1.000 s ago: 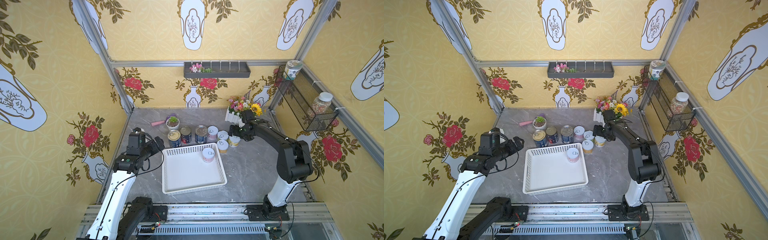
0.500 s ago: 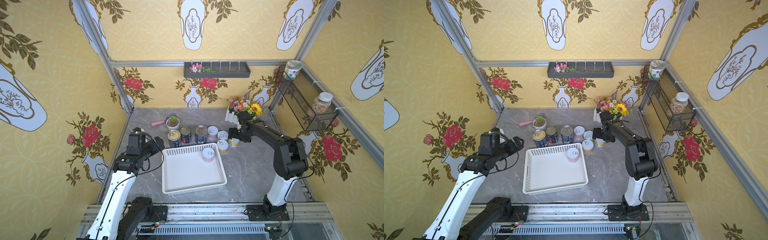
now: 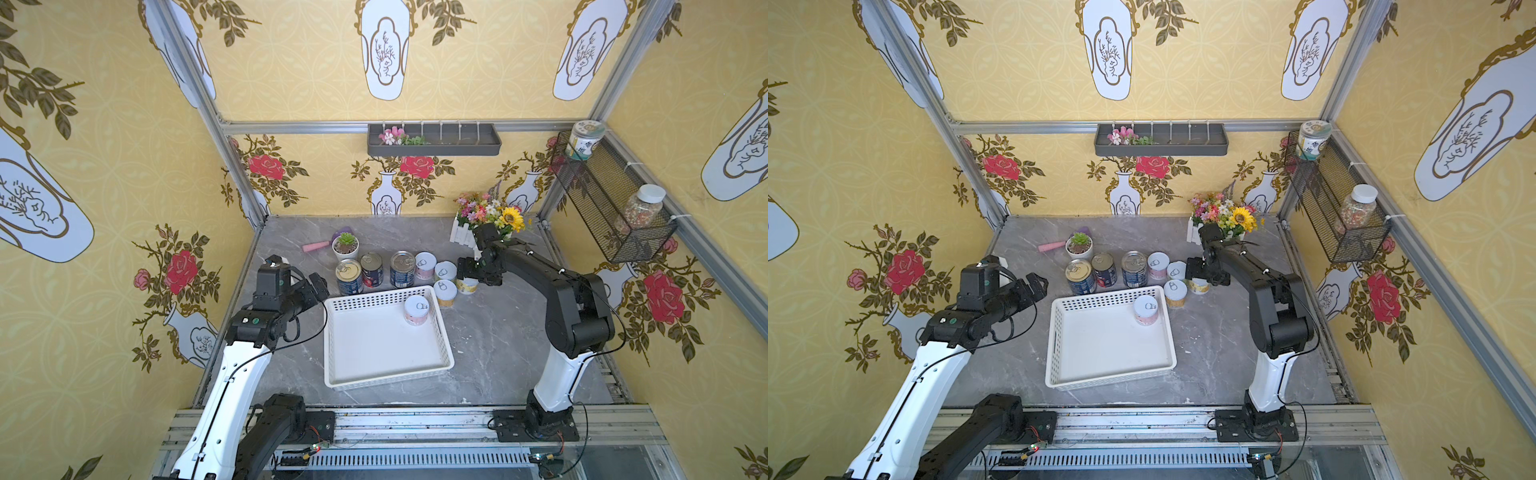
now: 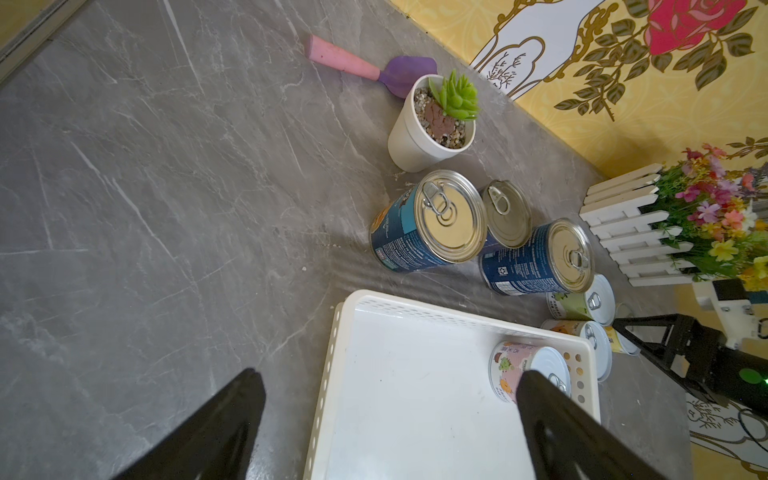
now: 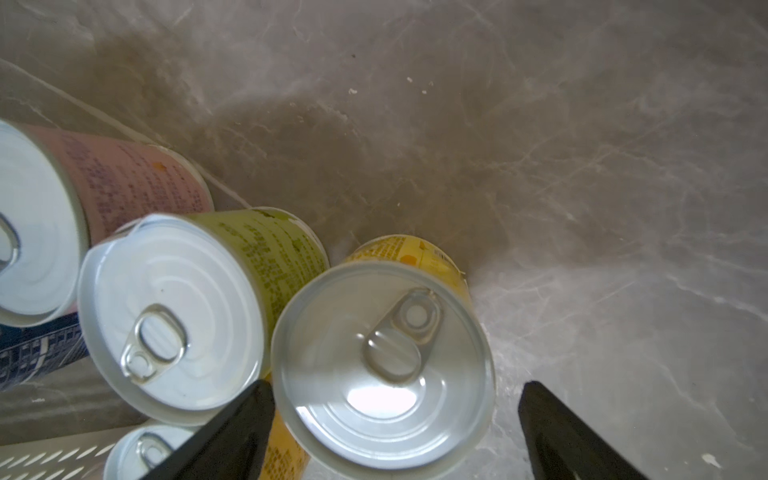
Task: Put the canned food in the basket
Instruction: Pick up the canned food from the center of the board.
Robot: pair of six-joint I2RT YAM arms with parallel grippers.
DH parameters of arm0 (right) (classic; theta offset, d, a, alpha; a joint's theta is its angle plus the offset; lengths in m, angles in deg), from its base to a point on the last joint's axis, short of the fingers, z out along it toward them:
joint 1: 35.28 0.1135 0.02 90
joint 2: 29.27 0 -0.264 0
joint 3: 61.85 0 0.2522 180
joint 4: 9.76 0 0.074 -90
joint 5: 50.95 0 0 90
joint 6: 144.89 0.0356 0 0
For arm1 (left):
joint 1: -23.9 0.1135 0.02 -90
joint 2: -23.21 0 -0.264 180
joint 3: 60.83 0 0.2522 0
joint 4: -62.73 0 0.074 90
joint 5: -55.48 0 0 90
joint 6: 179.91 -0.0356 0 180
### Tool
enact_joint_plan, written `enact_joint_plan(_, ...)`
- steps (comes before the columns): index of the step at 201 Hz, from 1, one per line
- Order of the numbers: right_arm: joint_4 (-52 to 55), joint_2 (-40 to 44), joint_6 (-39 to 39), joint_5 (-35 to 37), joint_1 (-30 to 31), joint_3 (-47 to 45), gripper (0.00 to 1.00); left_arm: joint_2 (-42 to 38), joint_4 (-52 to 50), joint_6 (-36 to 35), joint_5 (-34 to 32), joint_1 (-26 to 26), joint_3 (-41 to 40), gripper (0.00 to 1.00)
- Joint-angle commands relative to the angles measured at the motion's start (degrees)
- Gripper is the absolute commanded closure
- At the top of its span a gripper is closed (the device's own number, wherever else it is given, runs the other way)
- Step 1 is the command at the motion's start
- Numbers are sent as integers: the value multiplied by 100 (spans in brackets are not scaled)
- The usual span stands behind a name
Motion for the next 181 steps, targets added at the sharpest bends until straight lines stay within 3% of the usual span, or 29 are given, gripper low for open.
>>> enact_joint_plan(1,74,-146,-83,87,21,115,5,-12,74,-26,-11,-2,-48,0)
enact_joint_plan(43,171,-371,-111,315,49,309,5,-1,74,-23,-7,-2,-48,0)
enact_joint_plan(144,286,-469,-184,485,119,546,26,-14,74,-26,-7,-2,-48,0)
enact_joint_plan(181,312,-327,-171,511,161,533,27,-15,74,-27,-7,-2,-48,0)
